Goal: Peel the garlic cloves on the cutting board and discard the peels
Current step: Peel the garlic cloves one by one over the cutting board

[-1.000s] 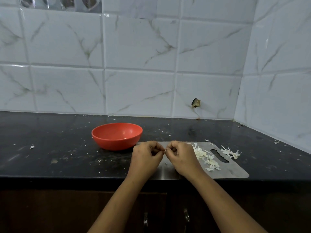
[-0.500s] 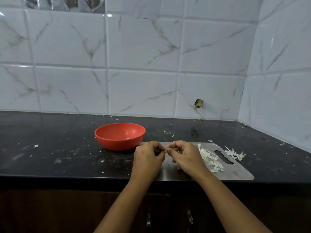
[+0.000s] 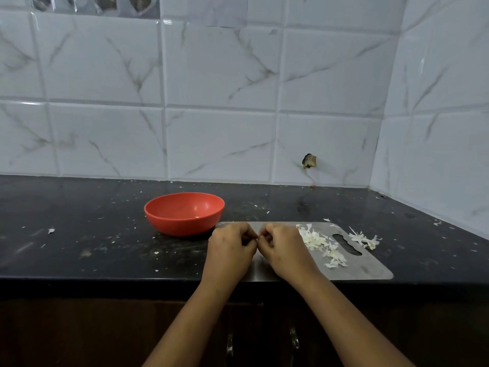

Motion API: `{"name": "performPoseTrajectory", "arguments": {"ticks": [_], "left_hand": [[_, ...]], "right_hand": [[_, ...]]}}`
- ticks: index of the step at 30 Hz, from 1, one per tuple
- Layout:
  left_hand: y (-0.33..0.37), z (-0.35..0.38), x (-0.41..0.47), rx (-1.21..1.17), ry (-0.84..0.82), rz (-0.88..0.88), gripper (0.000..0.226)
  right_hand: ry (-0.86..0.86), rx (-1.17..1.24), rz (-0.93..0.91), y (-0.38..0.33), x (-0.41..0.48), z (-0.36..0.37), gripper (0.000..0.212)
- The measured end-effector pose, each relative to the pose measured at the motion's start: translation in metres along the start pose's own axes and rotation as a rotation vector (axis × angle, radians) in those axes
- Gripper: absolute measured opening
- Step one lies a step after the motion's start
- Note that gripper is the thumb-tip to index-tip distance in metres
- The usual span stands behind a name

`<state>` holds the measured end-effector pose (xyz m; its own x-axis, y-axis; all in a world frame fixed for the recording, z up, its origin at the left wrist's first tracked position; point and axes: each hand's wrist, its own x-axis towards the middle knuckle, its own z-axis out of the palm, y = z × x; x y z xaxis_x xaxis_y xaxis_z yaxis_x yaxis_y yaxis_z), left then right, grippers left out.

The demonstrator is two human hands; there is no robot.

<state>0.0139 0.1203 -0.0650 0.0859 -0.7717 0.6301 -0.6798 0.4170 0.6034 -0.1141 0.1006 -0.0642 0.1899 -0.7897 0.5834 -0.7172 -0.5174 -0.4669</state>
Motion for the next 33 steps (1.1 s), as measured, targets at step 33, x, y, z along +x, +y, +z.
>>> {"name": "performPoseTrajectory", "arguments": {"ticks": [33], "left_hand": [[-0.001, -0.009, 0.004, -0.244, 0.010, -0.185, 0.014]], "right_hand": [[-0.100, 0.521, 0.299, -0.003, 0.003, -0.010, 0.014]]}}
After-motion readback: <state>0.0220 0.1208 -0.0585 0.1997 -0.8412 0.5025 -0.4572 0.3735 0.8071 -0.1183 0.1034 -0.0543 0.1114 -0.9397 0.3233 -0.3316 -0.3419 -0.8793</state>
